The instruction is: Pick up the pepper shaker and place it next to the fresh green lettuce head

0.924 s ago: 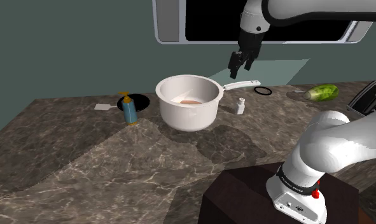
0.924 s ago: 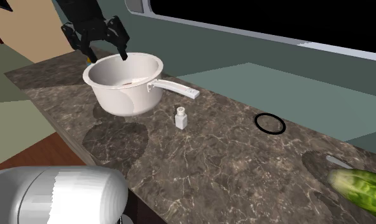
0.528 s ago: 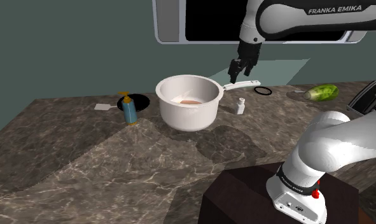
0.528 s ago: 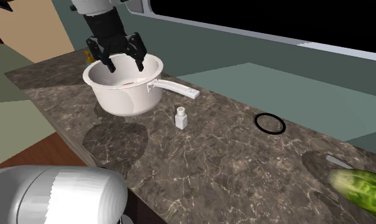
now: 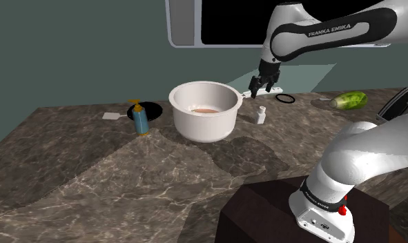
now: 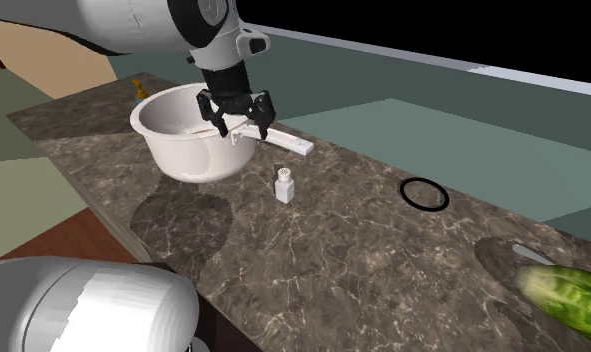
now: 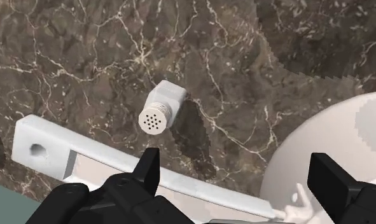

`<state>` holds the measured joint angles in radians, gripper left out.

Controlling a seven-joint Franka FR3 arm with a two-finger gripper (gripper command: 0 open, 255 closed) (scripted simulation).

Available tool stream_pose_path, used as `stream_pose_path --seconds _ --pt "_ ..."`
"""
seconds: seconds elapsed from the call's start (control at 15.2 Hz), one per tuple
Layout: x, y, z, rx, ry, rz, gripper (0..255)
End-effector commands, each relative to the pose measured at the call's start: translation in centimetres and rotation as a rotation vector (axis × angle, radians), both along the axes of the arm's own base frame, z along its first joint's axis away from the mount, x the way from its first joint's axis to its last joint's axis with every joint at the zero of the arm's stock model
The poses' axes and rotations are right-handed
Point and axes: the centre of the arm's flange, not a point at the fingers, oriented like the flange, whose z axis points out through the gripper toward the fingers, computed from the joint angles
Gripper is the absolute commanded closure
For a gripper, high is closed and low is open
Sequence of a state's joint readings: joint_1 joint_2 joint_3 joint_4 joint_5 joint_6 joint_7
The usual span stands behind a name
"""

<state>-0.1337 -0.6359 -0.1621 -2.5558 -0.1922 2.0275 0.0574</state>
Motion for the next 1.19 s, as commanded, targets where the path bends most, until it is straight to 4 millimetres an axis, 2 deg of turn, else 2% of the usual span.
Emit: stream_pose_path --seconds 0.0,0.53,1.12 --pt "0.5 -1.6 -2.0 0.009 0.0 -0.024 0" --pt "1.7 -9.1 -9.7 0.045 0.003 -0.118 0" --pt "2.0 -9.8 -14.1 0.047 0.003 -0.123 0"
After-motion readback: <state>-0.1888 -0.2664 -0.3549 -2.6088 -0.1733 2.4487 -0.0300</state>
